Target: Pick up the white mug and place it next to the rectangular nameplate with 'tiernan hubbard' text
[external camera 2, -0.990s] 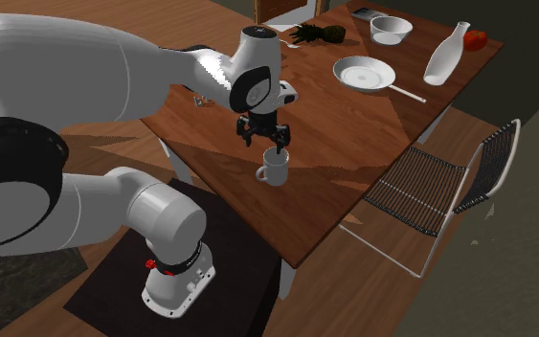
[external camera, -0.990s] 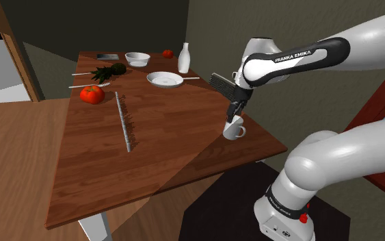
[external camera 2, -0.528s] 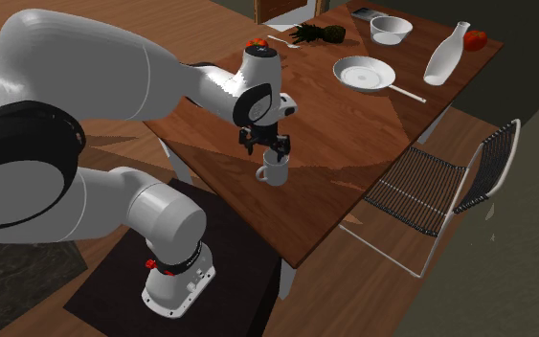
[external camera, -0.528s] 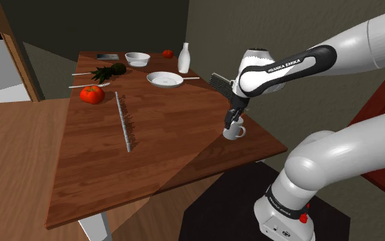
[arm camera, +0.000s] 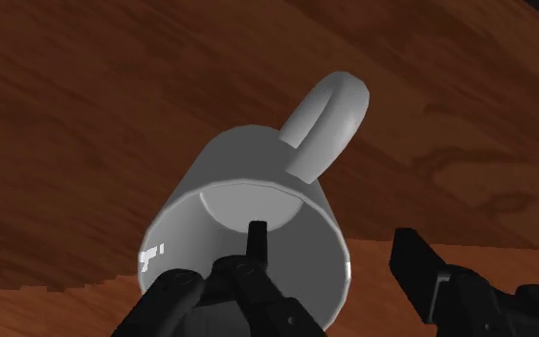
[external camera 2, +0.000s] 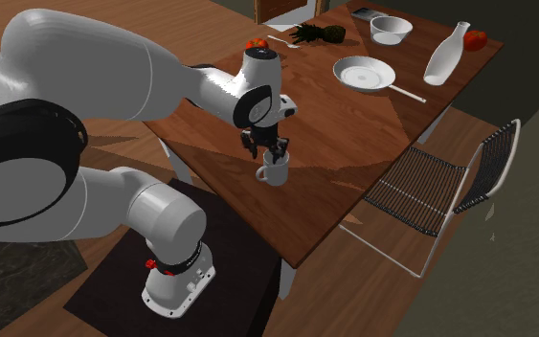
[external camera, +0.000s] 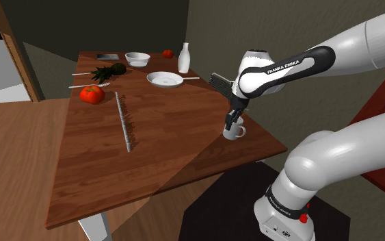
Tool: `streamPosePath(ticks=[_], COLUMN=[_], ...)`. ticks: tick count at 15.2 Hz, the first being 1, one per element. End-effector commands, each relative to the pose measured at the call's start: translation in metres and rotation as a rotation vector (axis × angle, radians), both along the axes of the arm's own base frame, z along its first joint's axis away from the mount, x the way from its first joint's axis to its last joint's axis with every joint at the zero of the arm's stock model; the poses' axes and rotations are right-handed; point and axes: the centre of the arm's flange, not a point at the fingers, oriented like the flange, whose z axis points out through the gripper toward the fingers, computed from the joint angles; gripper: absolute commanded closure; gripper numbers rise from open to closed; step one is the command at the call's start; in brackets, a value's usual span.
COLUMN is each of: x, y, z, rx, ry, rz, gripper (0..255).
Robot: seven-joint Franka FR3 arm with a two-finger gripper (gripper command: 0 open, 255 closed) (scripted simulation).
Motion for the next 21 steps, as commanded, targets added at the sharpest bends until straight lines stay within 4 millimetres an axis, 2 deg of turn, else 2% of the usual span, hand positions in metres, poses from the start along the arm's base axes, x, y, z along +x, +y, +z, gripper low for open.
streamPosePath(ticks=[1,9,21], x=[0.0,0.0,0.0], y=[0.0,0.0,0.0], z=[0.0,0.0,0.063], rx=[0.0,0.0,0.0], ry=[0.0,0.0,0.0], rz=[0.0,0.0,0.0], gripper=[255,255,255])
